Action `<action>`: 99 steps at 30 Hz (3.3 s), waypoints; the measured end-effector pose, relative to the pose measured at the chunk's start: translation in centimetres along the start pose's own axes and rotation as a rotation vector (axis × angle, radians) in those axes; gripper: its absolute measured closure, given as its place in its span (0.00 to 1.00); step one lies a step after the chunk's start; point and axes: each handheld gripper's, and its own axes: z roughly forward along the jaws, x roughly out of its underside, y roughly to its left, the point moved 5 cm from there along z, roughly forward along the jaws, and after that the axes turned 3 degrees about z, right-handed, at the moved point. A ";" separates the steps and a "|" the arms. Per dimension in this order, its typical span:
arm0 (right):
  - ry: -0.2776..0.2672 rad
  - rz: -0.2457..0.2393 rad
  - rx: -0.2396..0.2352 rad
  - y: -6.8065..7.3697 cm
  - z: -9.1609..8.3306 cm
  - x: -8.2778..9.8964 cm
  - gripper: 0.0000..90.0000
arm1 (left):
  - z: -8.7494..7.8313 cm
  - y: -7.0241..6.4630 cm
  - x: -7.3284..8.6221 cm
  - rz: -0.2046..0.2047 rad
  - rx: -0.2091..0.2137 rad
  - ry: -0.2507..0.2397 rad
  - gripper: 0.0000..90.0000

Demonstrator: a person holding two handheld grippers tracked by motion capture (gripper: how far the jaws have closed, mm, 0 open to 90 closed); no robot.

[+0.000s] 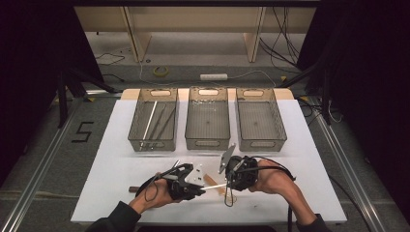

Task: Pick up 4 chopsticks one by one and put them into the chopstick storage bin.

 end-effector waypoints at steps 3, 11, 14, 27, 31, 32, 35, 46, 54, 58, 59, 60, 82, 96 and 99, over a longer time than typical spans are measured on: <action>-0.034 0.044 -0.007 -0.3 -0.4 0.1 0.77 | -0.3 0.7 0.3 -0.042 -0.011 -0.003 0.94; -0.116 0.121 0.025 -0.8 -1.3 -0.3 0.57 | -1.2 2.2 0.9 -0.136 -0.067 -0.007 0.94; -0.159 0.164 0.028 -1.0 -1.7 -0.5 0.52 | -1.7 3.0 1.3 -0.185 -0.098 -0.015 0.94; -0.239 0.218 0.019 -0.9 -1.3 -0.2 0.47 | -4.4 6.1 3.0 -0.355 -0.210 -0.085 0.94; -0.263 0.241 0.004 -0.9 -0.7 0.2 0.45 | -5.3 7.1 3.5 -0.406 -0.240 -0.120 0.94; -0.265 0.260 0.003 -0.9 -0.6 0.3 0.45 | -5.6 7.4 3.6 -0.415 -0.246 -0.123 0.94; -0.279 0.279 0.010 -1.0 0.0 0.6 0.43 | -6.1 8.2 4.0 -0.442 -0.266 -0.131 0.94; -0.290 0.307 0.019 -0.7 1.0 1.7 0.43 | -7.7 11.6 5.5 -0.545 -0.350 -0.157 0.94; -0.305 0.311 0.014 -0.3 1.2 2.0 0.42 | -8.9 14.8 6.5 -0.623 -0.417 -0.176 0.94; -0.319 0.312 0.010 0.1 1.3 2.0 0.42 | -9.1 16.6 7.1 -0.658 -0.455 -0.177 0.94; -0.332 0.307 0.011 0.1 1.4 1.9 0.41 | -9.1 17.0 7.2 -0.672 -0.459 -0.180 0.94; -0.335 0.316 0.011 0.2 1.4 1.9 0.41 | -9.1 17.4 7.3 -0.679 -0.467 -0.179 0.94; -0.338 0.310 -0.003 0.7 1.6 2.2 0.40 | -7.2 23.5 9.4 -0.836 -0.535 -0.099 0.94; -0.334 0.298 -0.011 0.9 1.7 2.1 0.40 | -6.7 24.9 10.0 -0.887 -0.543 -0.081 0.94; -0.332 0.297 -0.009 0.9 1.7 2.1 0.40 | -6.4 25.0 10.3 -0.903 -0.546 -0.077 0.94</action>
